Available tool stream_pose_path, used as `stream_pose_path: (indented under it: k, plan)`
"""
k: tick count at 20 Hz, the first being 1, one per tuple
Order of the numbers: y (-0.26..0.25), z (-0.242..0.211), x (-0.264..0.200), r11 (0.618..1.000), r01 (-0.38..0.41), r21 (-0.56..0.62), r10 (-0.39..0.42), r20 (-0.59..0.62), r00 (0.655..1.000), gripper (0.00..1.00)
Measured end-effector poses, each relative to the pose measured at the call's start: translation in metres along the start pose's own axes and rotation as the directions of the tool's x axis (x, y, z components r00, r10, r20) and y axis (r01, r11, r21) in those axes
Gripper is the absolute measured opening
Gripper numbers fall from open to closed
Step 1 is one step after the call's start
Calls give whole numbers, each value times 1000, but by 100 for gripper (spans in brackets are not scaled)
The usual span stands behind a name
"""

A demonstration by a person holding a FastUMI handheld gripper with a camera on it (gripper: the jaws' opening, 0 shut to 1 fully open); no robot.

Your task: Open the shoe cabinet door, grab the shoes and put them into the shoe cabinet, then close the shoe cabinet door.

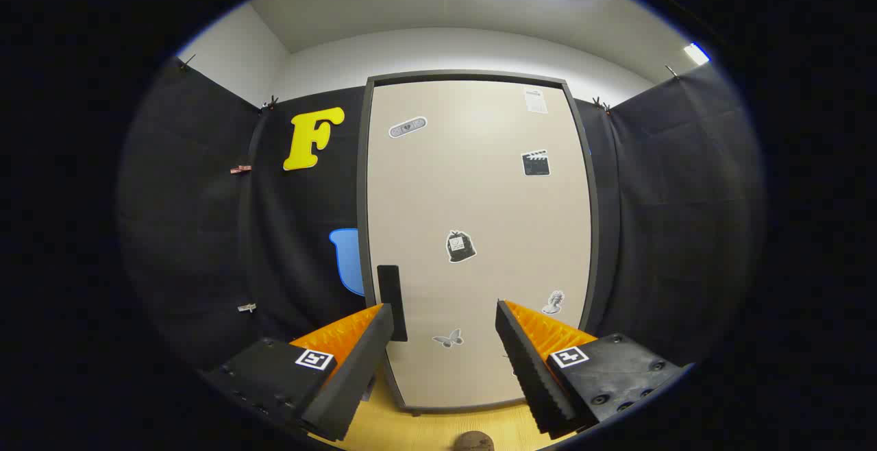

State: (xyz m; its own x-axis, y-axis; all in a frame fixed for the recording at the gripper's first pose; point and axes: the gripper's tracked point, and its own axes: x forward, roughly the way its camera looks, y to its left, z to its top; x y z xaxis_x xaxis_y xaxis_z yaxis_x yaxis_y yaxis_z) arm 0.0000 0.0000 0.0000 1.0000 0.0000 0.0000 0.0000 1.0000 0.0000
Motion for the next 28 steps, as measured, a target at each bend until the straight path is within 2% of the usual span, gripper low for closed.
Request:
stream_pose_path:
  k: [16,20,28]
  plan:
    - [15,-9,12,1000,-11,10,11,-21,1000,98]
    - [38,-17,32,999,-38,19,39,-33,999,98]
    - [71,-49,98,999,-25,20,27,-85,996,98]
